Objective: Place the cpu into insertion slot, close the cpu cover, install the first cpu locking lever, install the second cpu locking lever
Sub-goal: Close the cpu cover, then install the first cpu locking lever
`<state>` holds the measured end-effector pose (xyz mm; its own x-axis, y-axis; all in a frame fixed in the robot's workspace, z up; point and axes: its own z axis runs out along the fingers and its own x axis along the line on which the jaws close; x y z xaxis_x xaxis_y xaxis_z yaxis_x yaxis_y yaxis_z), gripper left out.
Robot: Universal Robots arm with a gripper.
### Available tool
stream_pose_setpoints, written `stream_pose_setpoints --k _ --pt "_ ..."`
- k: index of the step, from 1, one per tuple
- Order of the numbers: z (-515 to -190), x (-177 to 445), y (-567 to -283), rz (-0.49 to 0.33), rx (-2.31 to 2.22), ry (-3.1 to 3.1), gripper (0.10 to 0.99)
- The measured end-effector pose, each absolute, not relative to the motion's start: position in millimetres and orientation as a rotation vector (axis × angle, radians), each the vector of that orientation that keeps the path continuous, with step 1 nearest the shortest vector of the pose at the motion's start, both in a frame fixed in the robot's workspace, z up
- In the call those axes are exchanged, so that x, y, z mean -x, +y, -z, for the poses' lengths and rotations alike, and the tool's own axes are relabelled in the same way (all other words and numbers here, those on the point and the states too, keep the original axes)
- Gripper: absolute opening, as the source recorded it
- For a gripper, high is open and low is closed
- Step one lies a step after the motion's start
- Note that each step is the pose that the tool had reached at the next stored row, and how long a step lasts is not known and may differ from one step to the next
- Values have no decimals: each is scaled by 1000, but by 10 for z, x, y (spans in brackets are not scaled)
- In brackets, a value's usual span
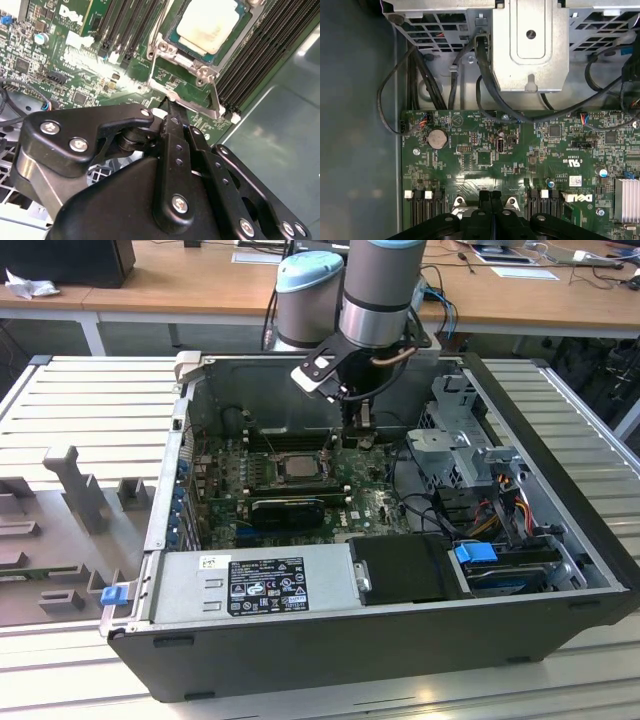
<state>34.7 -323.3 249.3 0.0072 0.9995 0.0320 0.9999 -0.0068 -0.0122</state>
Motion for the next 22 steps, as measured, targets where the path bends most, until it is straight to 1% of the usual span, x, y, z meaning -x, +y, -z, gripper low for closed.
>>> stream_pose_setpoints --k 9,14,22 --pt "-2410 87 -3233 26 2204 -2198 106" --pt "-2325 181 -3234 26 2168 -2232 106" --pt "-2321 315 -3232 27 2168 -2232 106"
